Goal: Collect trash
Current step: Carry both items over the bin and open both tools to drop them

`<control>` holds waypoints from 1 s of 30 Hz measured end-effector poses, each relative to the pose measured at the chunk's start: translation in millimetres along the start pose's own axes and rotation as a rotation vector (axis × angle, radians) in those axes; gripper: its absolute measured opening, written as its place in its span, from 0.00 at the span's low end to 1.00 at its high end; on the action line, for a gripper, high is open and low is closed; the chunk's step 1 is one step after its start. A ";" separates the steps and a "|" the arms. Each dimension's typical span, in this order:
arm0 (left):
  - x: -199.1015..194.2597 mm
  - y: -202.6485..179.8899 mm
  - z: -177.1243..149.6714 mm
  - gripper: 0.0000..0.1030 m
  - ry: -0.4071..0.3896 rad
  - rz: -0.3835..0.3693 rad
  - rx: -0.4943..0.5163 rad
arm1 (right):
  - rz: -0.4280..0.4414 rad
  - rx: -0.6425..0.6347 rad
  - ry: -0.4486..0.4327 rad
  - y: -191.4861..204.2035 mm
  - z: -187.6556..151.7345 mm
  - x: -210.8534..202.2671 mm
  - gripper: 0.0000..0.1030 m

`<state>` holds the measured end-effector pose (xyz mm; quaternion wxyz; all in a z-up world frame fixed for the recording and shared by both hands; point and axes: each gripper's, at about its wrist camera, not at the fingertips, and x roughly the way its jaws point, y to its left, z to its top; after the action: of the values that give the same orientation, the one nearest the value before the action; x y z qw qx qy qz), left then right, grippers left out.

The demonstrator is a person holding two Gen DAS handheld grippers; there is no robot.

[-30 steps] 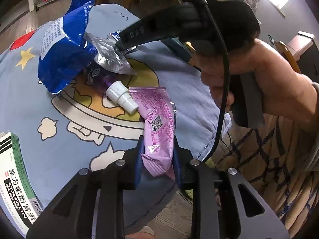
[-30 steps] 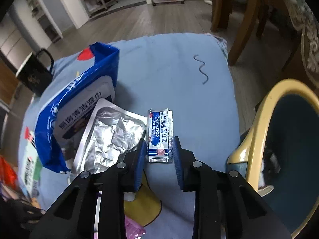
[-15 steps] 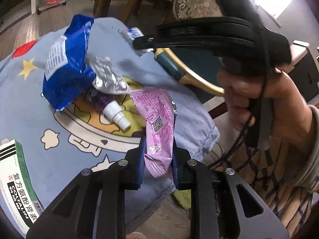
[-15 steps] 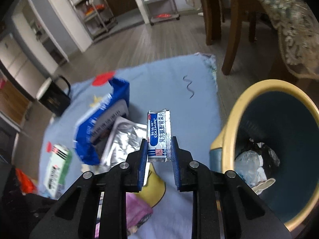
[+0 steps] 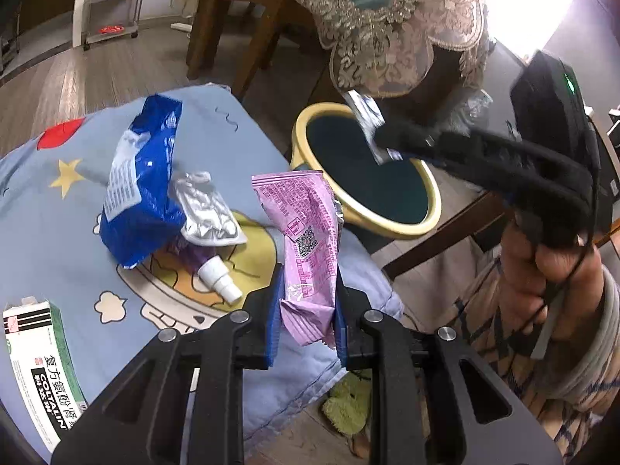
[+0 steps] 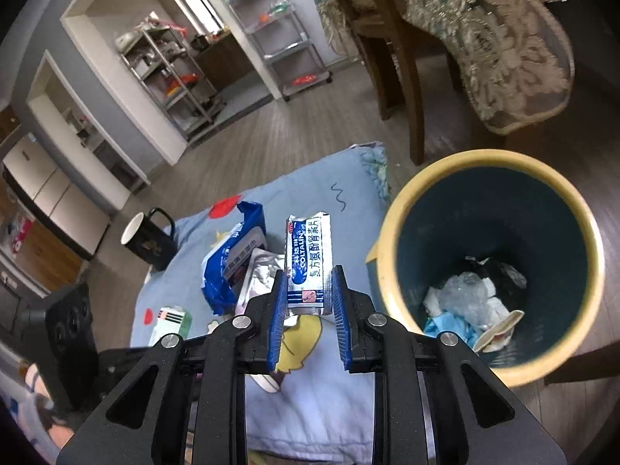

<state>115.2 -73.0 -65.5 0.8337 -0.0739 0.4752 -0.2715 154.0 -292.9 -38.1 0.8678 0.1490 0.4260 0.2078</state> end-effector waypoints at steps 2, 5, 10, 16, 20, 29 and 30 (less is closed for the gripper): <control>3.2 -3.8 0.0 0.21 -0.012 0.002 -0.004 | -0.001 0.007 -0.009 -3.2 -2.5 -6.6 0.24; 6.4 -9.0 5.2 0.21 -0.026 0.002 -0.010 | -0.004 0.022 -0.022 -10.4 -5.9 -14.4 0.24; 8.2 -17.2 10.3 0.21 -0.037 -0.001 -0.011 | -0.009 0.049 -0.051 -21.2 -4.5 -25.8 0.24; 13.1 -28.0 20.1 0.21 -0.053 -0.016 -0.009 | -0.022 0.082 -0.090 -32.6 -4.6 -39.0 0.24; 17.3 -34.6 29.9 0.21 -0.065 -0.027 -0.012 | -0.033 0.111 -0.116 -42.4 -4.5 -46.4 0.24; 39.5 -60.1 55.8 0.21 -0.067 -0.061 0.005 | -0.059 0.189 -0.148 -67.6 -5.4 -57.7 0.24; 42.7 -62.8 57.9 0.21 -0.065 -0.065 0.006 | -0.061 0.196 -0.150 -69.4 -5.4 -58.3 0.24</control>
<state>156.5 -156.0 -42.5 0.8395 -0.0956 0.4446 -0.2973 133.7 -381.2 -32.1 0.8845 0.2350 0.3826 0.1269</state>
